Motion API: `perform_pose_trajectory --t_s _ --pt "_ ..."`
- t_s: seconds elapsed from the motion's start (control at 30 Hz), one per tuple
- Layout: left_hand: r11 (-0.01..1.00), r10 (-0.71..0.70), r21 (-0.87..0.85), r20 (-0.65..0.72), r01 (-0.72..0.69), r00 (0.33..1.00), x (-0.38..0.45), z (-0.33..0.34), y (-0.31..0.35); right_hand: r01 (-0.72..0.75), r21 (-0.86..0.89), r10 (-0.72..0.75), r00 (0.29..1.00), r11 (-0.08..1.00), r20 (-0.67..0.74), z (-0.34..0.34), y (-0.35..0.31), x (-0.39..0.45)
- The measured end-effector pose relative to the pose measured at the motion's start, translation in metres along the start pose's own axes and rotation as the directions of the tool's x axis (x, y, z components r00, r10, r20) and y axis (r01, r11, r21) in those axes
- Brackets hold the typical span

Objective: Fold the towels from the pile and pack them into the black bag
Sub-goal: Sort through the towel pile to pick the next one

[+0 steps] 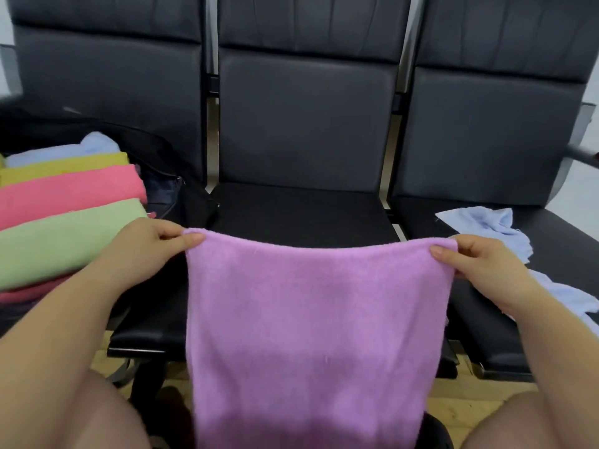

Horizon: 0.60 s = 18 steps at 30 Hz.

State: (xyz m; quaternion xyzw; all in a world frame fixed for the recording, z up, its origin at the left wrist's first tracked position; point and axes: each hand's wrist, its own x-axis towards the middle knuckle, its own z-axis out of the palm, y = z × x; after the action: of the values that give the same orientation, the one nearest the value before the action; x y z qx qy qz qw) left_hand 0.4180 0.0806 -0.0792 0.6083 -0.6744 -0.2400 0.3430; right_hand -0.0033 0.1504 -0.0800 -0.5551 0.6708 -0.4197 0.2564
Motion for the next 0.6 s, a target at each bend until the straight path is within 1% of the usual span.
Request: perform_pose_trajectory --t_s 0.03,0.07,0.13,0.2,0.27,0.33,0.37,0.4,0.43,0.47,0.5,0.53,0.57,0.6 --pt "0.998 0.002 0.055 0.002 -0.002 1.0 0.006 0.004 0.0 0.019 -0.104 -0.022 0.999 0.994 -0.034 0.001 0.004 0.007" --pt "0.996 -0.02 0.087 0.027 0.018 0.999 0.012 0.008 0.0 0.019 -0.172 -0.029 0.998 0.985 -0.056 0.003 0.006 0.013" --pt "0.991 -0.088 0.108 0.092 0.078 0.992 0.024 0.016 -0.004 -0.019 -0.239 -0.007 0.994 0.971 -0.111 0.006 0.004 0.023" --pt "0.985 -0.165 0.079 0.148 0.155 0.975 0.034 0.022 -0.006 -0.064 -0.246 0.03 0.99 0.967 -0.14 0.01 0.006 0.035" --pt "0.966 -0.245 -0.03 0.19 0.255 0.951 0.042 0.029 -0.005 -0.118 -0.191 0.095 0.987 0.974 -0.128 0.019 0.012 0.046" --pt "0.928 -0.29 -0.177 0.211 0.328 0.933 0.05 0.038 -0.006 -0.148 -0.103 0.132 0.979 0.984 -0.153 0.029 0.02 0.058" --pt "0.906 -0.295 -0.259 0.182 0.335 0.938 0.055 0.043 -0.007 -0.135 -0.105 0.114 0.977 0.985 -0.178 0.033 0.024 0.064" --pt "0.889 -0.29 -0.334 0.12 0.314 0.949 0.06 0.049 -0.007 -0.115 -0.15 0.083 0.976 0.982 -0.204 0.037 0.026 0.07" --pt "0.896 -0.272 -0.356 0.031 0.265 0.962 0.066 0.057 -0.009 -0.1 -0.227 0.052 0.976 0.969 -0.209 0.041 0.025 0.074" --pt "0.931 -0.23 -0.297 -0.035 0.21 0.973 0.07 0.065 -0.01 -0.077 -0.288 0.022 0.982 0.954 -0.189 0.047 0.024 0.076" --pt "0.97 -0.177 -0.179 -0.038 0.167 0.983 0.073 0.073 -0.008 -0.045 -0.309 0.011 0.994 0.95 -0.11 0.054 0.023 0.077" --pt "0.989 -0.141 -0.033 0.034 0.142 0.989 0.071 0.081 -0.005 -0.014 -0.291 0.016 1.0 0.956 0.005 0.061 0.024 0.078" --pt "0.987 -0.146 0.096 0.164 0.131 0.976 0.07 0.091 -0.004 -0.019 -0.25 0.052 0.991 0.968 0.125 0.069 0.025 0.076" --pt "0.971 -0.179 0.21 0.299 0.119 0.937 0.067 0.1 -0.002 -0.041 -0.227 0.089 0.974 0.973 0.209 0.077 0.024 0.075"
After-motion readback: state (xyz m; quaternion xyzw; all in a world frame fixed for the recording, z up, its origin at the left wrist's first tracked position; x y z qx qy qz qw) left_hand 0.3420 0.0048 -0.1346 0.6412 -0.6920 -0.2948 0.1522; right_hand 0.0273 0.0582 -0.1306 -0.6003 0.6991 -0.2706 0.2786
